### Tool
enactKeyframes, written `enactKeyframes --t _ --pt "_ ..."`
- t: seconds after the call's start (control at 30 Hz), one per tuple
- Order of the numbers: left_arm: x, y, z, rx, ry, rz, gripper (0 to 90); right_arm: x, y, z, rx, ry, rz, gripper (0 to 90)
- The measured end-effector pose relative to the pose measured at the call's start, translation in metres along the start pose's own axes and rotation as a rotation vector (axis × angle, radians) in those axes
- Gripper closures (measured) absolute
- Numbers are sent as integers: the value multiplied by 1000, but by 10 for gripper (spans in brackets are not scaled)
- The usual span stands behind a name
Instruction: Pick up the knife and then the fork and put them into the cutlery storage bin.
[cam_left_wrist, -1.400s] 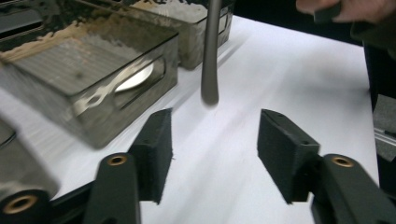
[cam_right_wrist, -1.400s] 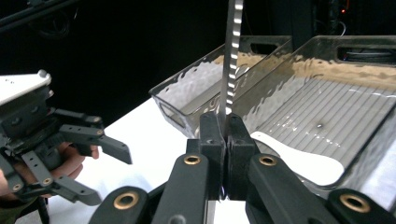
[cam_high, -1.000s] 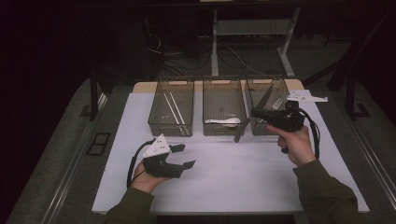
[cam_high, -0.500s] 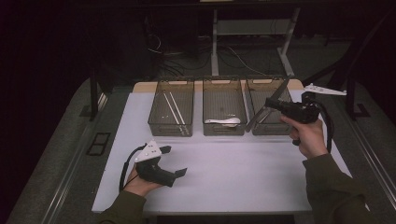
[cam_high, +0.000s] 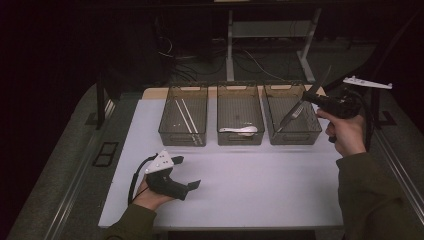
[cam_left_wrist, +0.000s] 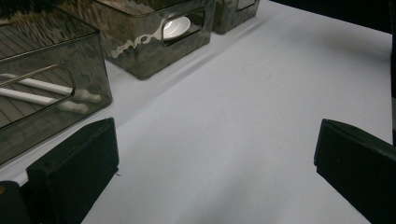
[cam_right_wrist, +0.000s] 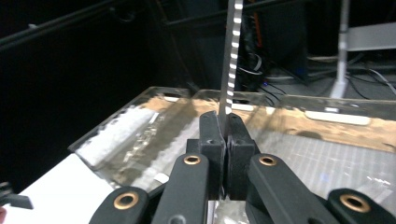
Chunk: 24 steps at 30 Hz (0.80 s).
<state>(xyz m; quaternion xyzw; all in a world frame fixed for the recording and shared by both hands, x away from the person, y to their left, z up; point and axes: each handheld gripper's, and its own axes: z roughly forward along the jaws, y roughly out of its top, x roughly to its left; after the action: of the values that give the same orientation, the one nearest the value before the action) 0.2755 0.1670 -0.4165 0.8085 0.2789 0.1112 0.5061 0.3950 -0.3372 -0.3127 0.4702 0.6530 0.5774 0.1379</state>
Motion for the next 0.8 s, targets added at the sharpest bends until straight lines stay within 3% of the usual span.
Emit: enactKeyframes --t 0.33,0.8 --pt "0 0 2 3 -9 4 0 -19 -10 28 100 -67 12 880" --pt "-1 1 3 8 -22 7 0 -26 -23 55 237 -47 46 880"
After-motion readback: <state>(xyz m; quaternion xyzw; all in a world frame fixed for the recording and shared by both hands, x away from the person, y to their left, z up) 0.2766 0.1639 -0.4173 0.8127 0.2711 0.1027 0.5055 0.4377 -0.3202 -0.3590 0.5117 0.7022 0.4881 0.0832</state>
